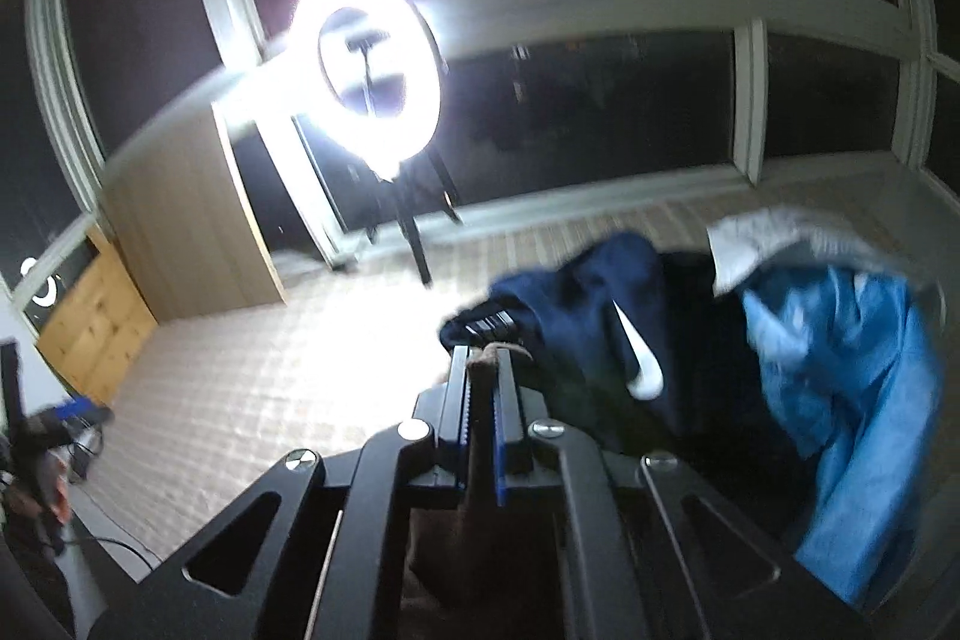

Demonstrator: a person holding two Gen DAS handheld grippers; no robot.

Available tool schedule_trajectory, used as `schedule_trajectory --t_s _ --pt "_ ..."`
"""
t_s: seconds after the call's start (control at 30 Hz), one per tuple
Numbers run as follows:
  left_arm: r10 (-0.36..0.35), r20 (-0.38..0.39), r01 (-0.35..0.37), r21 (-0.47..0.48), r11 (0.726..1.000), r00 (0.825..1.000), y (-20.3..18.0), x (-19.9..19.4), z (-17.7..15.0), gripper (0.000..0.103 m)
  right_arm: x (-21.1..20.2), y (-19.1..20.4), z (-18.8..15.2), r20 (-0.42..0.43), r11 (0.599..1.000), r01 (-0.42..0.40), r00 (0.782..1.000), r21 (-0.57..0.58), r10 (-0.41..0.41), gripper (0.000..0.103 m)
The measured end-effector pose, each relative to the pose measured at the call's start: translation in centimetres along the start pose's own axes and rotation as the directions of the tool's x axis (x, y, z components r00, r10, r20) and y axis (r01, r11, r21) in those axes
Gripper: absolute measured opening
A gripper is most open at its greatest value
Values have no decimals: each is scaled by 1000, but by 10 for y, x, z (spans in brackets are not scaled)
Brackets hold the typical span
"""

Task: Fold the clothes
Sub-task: 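Grasp the brown fleece garment from the pile with the right gripper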

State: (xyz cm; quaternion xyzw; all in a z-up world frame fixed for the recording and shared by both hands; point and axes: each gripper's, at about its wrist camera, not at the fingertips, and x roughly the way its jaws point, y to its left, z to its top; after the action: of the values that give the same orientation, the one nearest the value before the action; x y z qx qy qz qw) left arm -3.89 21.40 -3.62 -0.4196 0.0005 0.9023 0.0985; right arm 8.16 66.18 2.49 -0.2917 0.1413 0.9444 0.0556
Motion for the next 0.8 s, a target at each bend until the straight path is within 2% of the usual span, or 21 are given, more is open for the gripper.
schedule_trajectory --t_s 0.07,0.13,0.17,0.2,0.23,0.3,0.33,0.4,0.43,0.47,0.57,0.6,0.7,0.73,0.77,0.8 --pt "1 9 -1 -1 1000 1000 2 -2 1 102 -11 8 14 61 1000 -9 998 -11 10 2" --pt "4 25 -4 2 1000 1000 4 -4 2 102 -25 12 25 141 998 -67 988 18 64 0" --pt "7 31 -7 3 1000 999 6 -4 2 102 -37 13 32 186 997 -70 980 29 64 0" --pt "8 34 -8 7 1000 999 7 -4 3 102 -50 18 41 216 1000 -25 976 10 23 0" --pt "3 35 -3 9 1000 999 8 -4 3 102 -57 24 47 210 999 15 978 -34 -8 0" --pt "-9 38 9 11 1000 999 9 -4 4 102 -49 38 49 80 985 52 996 -164 -39 0" --pt "-13 41 13 13 1000 999 10 -3 4 102 -40 40 35 30 980 88 996 -177 -84 7" --pt "-20 47 19 16 1000 999 12 -2 5 102 -21 46 8 -70 966 155 982 -207 -173 39" --pt "-25 43 25 17 1000 999 13 0 5 102 -5 48 -16 -137 961 179 968 -210 -211 66" --pt "-31 37 31 19 999 999 13 2 5 102 8 50 -37 -185 960 190 956 -205 -229 71" --pt "-37 24 36 30 999 999 14 5 5 102 50 61 -91 -324 967 156 921 -201 -216 71" --pt "-34 25 33 35 999 999 14 6 4 102 60 66 -99 -338 964 151 915 -217 -220 71" --pt "-39 23 38 35 999 999 17 5 4 102 101 71 -112 -296 917 244 893 -314 -339 71" --pt "-42 21 41 33 999 999 18 5 4 102 109 67 -112 -303 932 225 901 -284 -310 55" --pt "-37 22 36 33 999 999 19 4 3 102 116 62 -111 -312 947 203 909 -249 -276 20" --pt "-28 22 27 38 999 999 20 3 2 102 117 57 -109 -333 971 163 918 -175 -214 20"
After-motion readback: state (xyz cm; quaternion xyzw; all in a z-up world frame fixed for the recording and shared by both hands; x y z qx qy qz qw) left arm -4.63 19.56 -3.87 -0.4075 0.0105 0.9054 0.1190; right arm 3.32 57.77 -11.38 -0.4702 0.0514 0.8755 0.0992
